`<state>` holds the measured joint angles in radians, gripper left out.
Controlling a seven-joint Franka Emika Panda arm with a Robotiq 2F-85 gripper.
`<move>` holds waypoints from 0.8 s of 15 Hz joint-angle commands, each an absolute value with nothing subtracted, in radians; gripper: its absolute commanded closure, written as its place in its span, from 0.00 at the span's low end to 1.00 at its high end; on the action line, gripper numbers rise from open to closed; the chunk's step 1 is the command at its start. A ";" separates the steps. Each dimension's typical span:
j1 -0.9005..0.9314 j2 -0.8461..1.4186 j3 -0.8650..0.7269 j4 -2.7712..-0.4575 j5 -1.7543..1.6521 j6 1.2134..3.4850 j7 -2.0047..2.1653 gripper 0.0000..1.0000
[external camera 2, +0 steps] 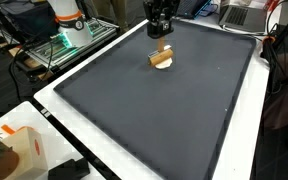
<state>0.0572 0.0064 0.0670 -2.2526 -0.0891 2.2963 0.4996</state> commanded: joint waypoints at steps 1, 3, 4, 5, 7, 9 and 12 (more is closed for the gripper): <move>0.063 0.030 0.066 -2.246 -0.111 2.346 0.537 0.77; 0.065 0.048 0.064 -2.237 -0.112 2.354 0.541 0.77; 0.067 0.058 0.062 -2.226 -0.137 2.314 0.553 0.77; 0.069 0.062 0.061 -2.223 -0.157 2.298 0.567 0.77; 0.075 0.068 0.060 -2.214 -0.185 2.245 0.578 0.77; 0.083 0.071 0.064 -2.206 -0.185 2.184 0.566 0.77; 0.094 0.075 0.069 -2.193 -0.164 2.119 0.540 0.77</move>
